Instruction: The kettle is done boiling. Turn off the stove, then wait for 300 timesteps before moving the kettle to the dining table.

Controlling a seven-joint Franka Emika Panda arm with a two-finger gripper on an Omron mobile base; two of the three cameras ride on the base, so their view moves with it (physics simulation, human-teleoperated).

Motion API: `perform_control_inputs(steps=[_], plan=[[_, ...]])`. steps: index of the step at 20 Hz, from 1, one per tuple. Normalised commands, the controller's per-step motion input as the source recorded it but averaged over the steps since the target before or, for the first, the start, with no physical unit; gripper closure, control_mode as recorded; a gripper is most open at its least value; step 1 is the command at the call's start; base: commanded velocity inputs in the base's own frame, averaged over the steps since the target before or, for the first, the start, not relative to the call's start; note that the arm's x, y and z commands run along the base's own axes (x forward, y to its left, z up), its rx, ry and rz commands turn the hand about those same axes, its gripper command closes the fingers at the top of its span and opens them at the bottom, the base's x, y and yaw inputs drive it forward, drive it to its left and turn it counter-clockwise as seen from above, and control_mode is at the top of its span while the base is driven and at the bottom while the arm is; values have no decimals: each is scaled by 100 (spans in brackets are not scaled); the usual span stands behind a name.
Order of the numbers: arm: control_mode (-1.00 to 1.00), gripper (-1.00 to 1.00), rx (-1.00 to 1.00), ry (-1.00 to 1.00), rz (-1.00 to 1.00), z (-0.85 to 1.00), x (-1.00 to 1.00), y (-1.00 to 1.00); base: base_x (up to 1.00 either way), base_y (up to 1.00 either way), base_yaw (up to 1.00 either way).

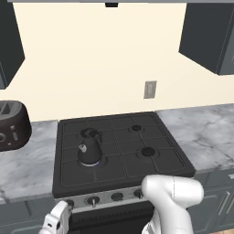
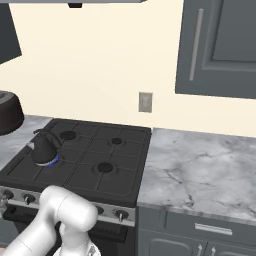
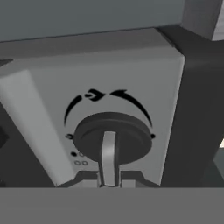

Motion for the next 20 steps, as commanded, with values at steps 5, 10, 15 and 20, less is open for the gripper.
perform_control_inputs(steps=[5, 10, 15, 20], plan=[[-100, 100, 4, -23, 4, 0, 24, 0, 0, 0, 0], [-100, 100, 13, -4, 8, 0, 17, 0, 0, 0, 0], [-100, 100, 22, 0, 7, 1, 15, 0, 0, 0, 0], [-100, 100, 25, 0, 2, 1, 23, 2, 0, 0, 0]])
